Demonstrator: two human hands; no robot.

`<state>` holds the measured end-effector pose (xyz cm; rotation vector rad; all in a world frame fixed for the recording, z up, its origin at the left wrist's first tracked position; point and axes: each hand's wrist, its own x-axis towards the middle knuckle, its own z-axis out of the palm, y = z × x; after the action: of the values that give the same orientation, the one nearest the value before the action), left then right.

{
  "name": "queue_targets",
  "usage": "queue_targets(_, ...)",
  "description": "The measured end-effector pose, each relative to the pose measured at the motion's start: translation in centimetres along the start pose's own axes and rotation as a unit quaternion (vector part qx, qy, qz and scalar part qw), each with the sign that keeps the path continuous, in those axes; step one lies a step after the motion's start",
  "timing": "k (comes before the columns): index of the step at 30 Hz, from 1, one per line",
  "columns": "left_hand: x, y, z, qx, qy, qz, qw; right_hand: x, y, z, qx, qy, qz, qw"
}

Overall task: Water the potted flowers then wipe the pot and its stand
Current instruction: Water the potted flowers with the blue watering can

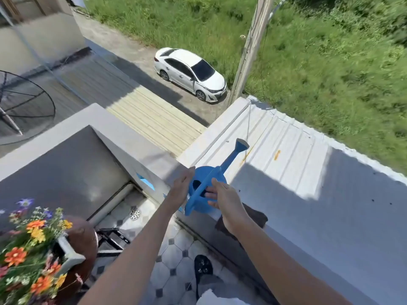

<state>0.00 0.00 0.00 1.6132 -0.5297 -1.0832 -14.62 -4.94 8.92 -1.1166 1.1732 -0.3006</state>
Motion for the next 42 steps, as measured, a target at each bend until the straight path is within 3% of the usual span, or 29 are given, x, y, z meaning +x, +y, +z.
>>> queue_targets(10,0.3,-0.3,1.1,0.044,0.029,-0.002,0.999,3.1,0.0,1.0,-0.018,-0.050,0.039,0.998)
queue_targets(21,-8.5,-1.3,-1.5,0.035,0.137,0.033,0.989,-1.7,0.0,3.2,-0.195,-0.113,-0.061,0.972)
queue_targets(30,-21.0,-0.6,-6.3,0.025,0.261,0.107,0.959,-11.3,-1.3,9.2,-0.345,-0.230,-0.169,0.894)
queue_targets(42,-33.0,-2.2,-13.7,-0.002,0.399,0.092,0.912,-20.7,0.6,20.1,-0.408,-0.297,-0.247,0.827)
